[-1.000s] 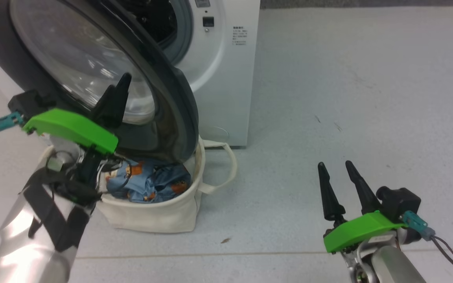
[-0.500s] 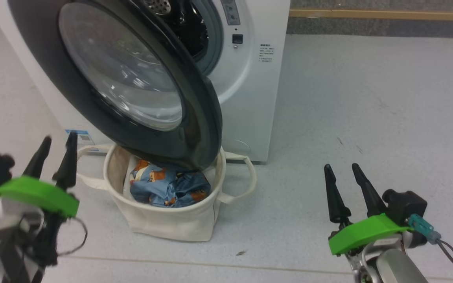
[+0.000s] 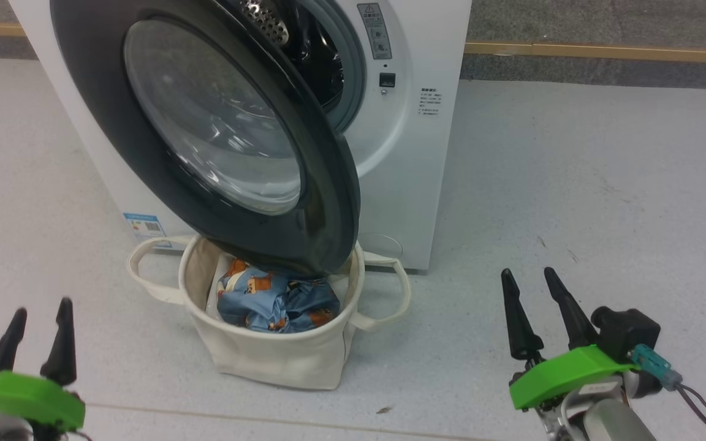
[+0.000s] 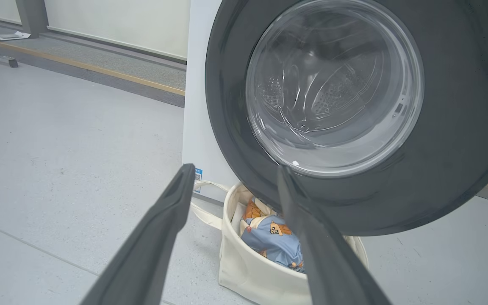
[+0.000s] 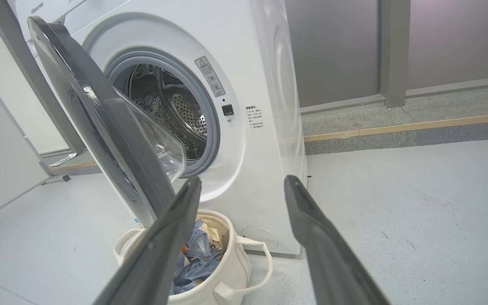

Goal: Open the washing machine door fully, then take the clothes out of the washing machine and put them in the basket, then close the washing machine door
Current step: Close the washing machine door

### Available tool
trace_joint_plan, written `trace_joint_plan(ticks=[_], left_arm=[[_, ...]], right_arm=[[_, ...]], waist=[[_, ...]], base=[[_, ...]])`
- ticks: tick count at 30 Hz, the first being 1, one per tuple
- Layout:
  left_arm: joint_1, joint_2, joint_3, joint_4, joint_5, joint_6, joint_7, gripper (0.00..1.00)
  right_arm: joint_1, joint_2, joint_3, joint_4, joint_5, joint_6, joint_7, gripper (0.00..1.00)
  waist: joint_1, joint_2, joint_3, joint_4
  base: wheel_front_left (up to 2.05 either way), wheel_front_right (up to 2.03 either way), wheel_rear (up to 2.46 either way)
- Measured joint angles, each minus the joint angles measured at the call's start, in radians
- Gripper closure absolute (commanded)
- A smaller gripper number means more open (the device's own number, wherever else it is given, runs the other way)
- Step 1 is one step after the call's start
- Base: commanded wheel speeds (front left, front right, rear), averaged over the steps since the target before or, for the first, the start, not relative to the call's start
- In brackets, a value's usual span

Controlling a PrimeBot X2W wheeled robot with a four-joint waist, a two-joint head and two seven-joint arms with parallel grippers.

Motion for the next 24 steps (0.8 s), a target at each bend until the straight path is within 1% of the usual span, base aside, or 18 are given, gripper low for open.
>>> trace_joint_plan(ticks=[2, 6, 7, 10, 13, 16, 19, 24], left_arm=[[0.042, 0.001, 0.023, -0.027, 0.027, 0.017, -0.001, 0.00], [0.130, -0.008, 0.073, -0.080, 0.046, 0.032, -0.001, 0.00], [0.166, -0.015, 0.100, -0.097, 0.061, 0.037, -0.001, 0.00], [0.202, -0.031, 0.147, -0.123, 0.068, 0.037, -0.001, 0.00], [0.221, -0.040, 0.179, -0.147, 0.102, 0.044, -0.001, 0.00], [0.238, -0.066, 0.190, -0.169, 0.121, 0.042, -0.001, 0.00], [0.251, -0.095, 0.189, -0.176, 0.136, 0.029, -0.001, 0.00], [0.253, -0.107, 0.193, -0.176, 0.167, 0.026, -0.001, 0.00]], right_arm=[[0.000, 0.001, 0.000, 0.000, 0.000, 0.000, 0.000, 0.00], [0.002, 0.002, 0.001, 0.000, 0.002, 0.000, 0.000, 0.00], [0.003, 0.002, 0.001, 0.000, 0.002, 0.000, 0.000, 0.00], [0.004, 0.003, 0.000, 0.000, 0.002, 0.000, 0.000, 0.00], [0.009, 0.004, -0.004, 0.000, 0.002, 0.000, 0.000, 0.00], [0.014, 0.006, -0.005, 0.000, 0.003, 0.000, 0.000, 0.00], [0.016, 0.007, -0.009, 0.000, 0.006, 0.000, 0.000, 0.00], [0.016, 0.008, -0.008, 0.000, 0.011, 0.000, 0.000, 0.00]], waist=[[0.0000, 0.0000, -0.004, -0.001], [0.0000, 0.0000, -0.009, -0.012], [0.0000, 0.0000, -0.010, -0.017], [0.0000, 0.0000, -0.009, -0.025], [0.0000, 0.0000, -0.004, -0.027], [0.0000, 0.0000, 0.000, -0.028], [0.0000, 0.0000, 0.003, -0.025], [0.0000, 0.0000, 0.008, -0.020]], base=[[0.00, 0.00, 0.00], [0.00, 0.00, 0.00], [0.00, 0.00, 0.00], [0.00, 0.00, 0.00], [0.00, 0.00, 0.00], [0.00, 0.00, 0.00], [0.00, 0.00, 0.00], [0.00, 0.00, 0.00]])
